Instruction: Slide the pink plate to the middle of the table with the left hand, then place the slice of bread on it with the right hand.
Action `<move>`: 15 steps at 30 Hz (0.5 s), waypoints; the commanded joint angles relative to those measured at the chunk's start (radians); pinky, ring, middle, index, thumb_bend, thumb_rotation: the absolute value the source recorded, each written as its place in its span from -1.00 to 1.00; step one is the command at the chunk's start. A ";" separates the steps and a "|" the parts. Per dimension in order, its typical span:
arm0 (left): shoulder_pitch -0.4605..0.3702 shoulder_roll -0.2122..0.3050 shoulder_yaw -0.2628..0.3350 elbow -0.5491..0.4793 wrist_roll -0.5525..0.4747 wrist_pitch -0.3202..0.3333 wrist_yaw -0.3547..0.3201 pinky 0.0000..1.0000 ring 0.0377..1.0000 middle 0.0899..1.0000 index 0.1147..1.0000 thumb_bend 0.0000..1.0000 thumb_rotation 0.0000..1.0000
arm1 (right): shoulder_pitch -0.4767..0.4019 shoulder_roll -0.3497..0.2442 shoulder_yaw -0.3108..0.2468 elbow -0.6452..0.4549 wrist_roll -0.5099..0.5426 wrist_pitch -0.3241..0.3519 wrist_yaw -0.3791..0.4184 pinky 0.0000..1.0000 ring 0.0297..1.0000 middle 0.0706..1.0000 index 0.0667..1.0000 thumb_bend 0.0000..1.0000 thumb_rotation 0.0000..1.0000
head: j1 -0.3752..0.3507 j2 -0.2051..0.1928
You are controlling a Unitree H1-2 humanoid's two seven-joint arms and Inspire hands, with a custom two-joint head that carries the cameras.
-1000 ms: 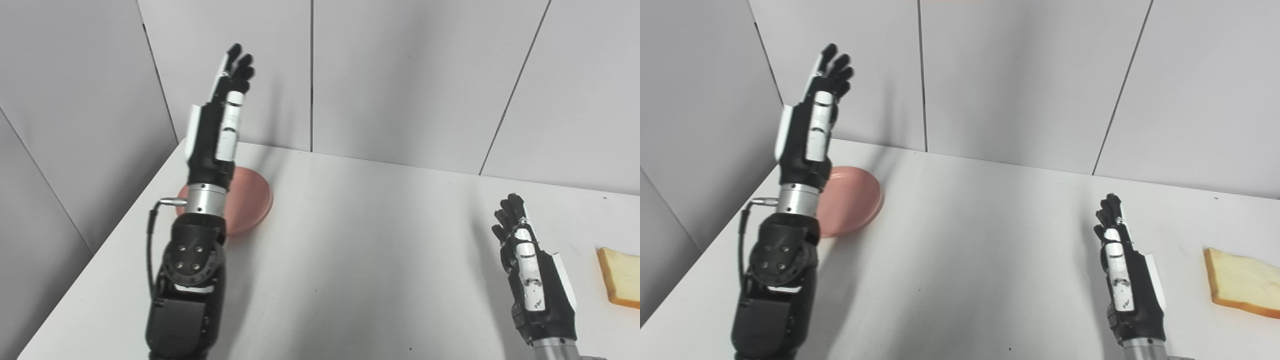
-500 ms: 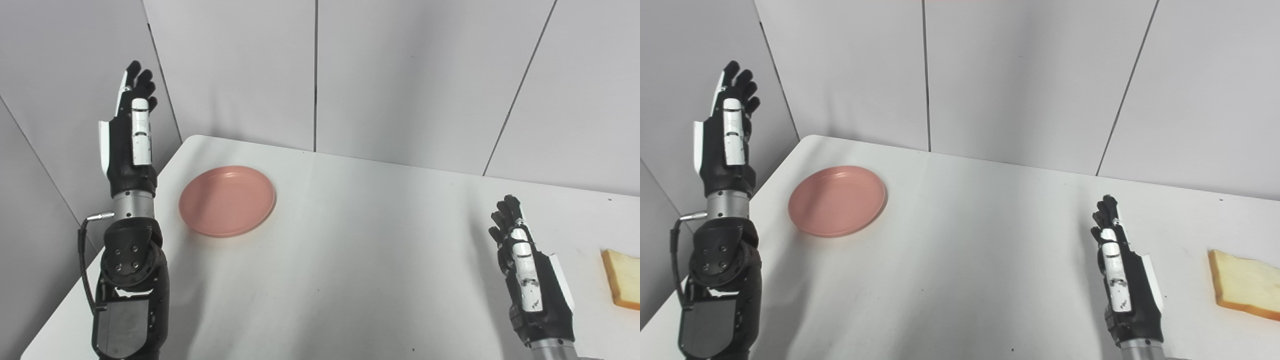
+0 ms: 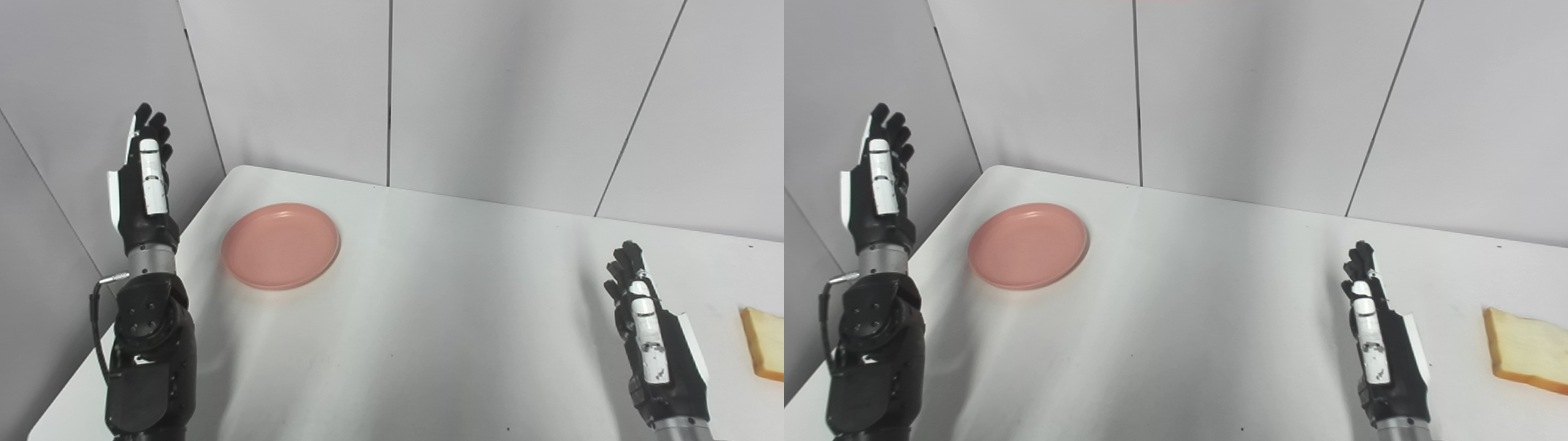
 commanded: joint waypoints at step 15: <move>-0.032 0.037 -0.012 0.149 -0.076 -0.024 -0.007 0.99 0.96 0.94 0.87 -0.16 1.00 | -0.026 0.005 -0.004 -0.048 -0.002 0.002 -0.008 1.00 1.00 1.00 1.00 -0.98 1.00 | 0.001 0.006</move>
